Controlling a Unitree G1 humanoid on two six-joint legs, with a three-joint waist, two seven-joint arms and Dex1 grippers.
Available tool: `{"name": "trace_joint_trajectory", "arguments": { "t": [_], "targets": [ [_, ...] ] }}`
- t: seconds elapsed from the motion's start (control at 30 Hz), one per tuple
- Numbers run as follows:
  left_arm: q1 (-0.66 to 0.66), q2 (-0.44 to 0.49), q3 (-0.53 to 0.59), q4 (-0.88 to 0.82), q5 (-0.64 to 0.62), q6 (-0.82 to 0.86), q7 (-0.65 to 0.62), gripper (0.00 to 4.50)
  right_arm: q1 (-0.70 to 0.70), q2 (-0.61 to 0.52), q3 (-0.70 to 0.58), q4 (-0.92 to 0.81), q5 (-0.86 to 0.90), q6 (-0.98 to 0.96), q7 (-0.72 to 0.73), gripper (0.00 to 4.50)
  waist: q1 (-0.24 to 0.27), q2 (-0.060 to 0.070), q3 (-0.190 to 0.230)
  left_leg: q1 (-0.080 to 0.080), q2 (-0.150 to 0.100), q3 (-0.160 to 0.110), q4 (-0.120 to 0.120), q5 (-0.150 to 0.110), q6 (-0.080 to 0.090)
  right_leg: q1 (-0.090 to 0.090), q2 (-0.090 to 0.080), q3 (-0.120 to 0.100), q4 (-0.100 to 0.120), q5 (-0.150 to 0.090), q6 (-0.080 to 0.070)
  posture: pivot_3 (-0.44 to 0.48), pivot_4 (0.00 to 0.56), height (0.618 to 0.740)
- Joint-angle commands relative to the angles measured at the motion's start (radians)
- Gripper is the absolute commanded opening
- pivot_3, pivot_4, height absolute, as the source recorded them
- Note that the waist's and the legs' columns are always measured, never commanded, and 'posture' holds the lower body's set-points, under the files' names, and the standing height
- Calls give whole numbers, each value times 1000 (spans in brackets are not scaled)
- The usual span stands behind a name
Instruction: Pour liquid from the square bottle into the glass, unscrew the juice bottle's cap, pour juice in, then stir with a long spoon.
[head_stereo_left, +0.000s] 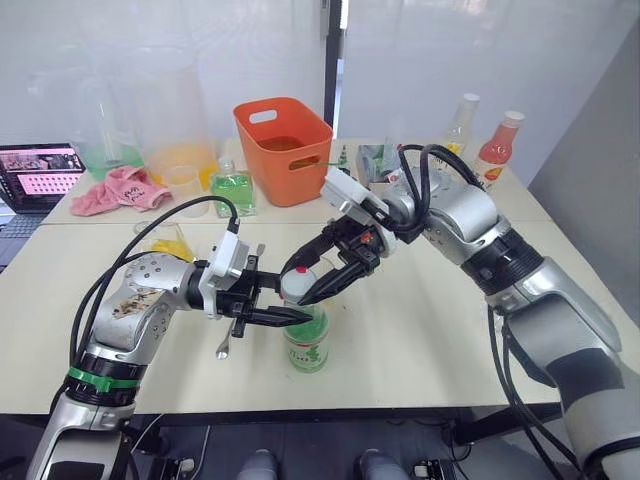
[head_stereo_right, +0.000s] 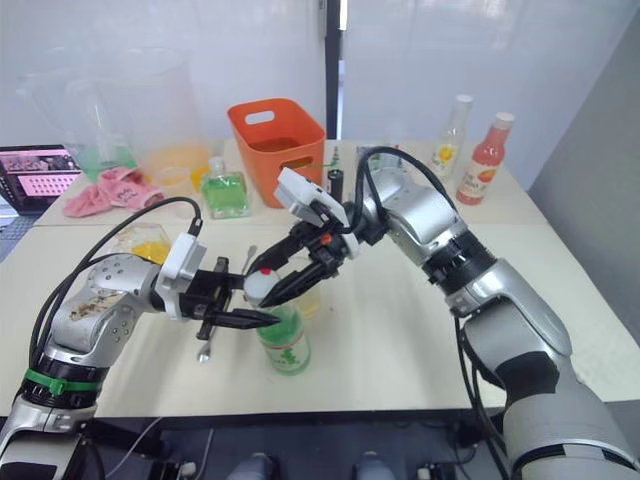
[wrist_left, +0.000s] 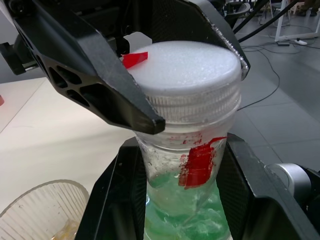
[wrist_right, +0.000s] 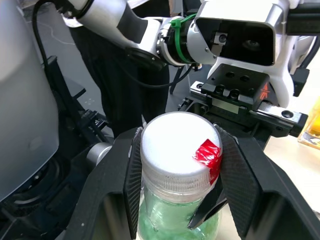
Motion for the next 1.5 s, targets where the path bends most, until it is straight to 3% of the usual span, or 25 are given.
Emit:
{"name": "trace_joint_trajectory", "arguments": {
  "t": [0.03,0.1,0.27,0.47,0.57,0.7,0.9,1.37,1.5],
  "targets": [
    [0,0,-29,-25,23,10,9,1752,-24,0,45,-4,21,-20,38,1693,0,0,0,0,0,0,0,0,0,0,0,0,0,0,0,0,150,739],
    [1,-2,-29,-22,24,7,8,1752,-27,-8,33,-3,32,0,38,2734,0,0,0,0,0,0,0,0,0,0,0,0,1,0,0,0,150,739],
    [-4,-15,-39,0,33,-8,5,1752,1,-41,-97,-50,40,116,38,4474,6,0,0,-2,0,0,0,0,0,-1,0,0,1,0,0,0,150,739],
    [-11,-33,-47,38,43,-31,-2,1752,135,-94,-331,-277,40,270,-132,4474,24,0,0,-2,0,0,0,0,0,-1,0,0,0,0,0,0,150,739],
    [-6,-47,-52,49,44,-42,1,1752,312,-154,-502,-569,112,406,-408,4474,29,0,0,-2,0,-1,0,0,0,-1,0,0,1,0,0,0,150,739],
    [-4,-63,-47,50,39,-48,16,1752,502,-132,-638,-876,172,570,-806,4474,30,0,0,-3,-1,-1,0,0,0,-1,0,0,0,0,0,0,150,739],
    [8,-63,-49,32,28,-34,11,1752,666,-69,-749,-1118,352,688,-1200,4474,27,0,0,-2,-1,-1,1,0,0,0,0,0,0,0,0,0,150,739],
    [-17,-68,-62,44,25,-22,-3,1752,679,-58,-680,-1148,376,722,-1346,4474,27,0,0,-3,-1,-1,1,0,0,0,0,0,-2,0,0,0,150,739],
    [-22,-69,-63,40,24,-12,-1,1752,677,-54,-667,-1147,363,718,-1349,3268,27,0,0,-3,-1,-1,1,0,0,0,0,0,-2,0,0,0,150,739]
  ]
}}
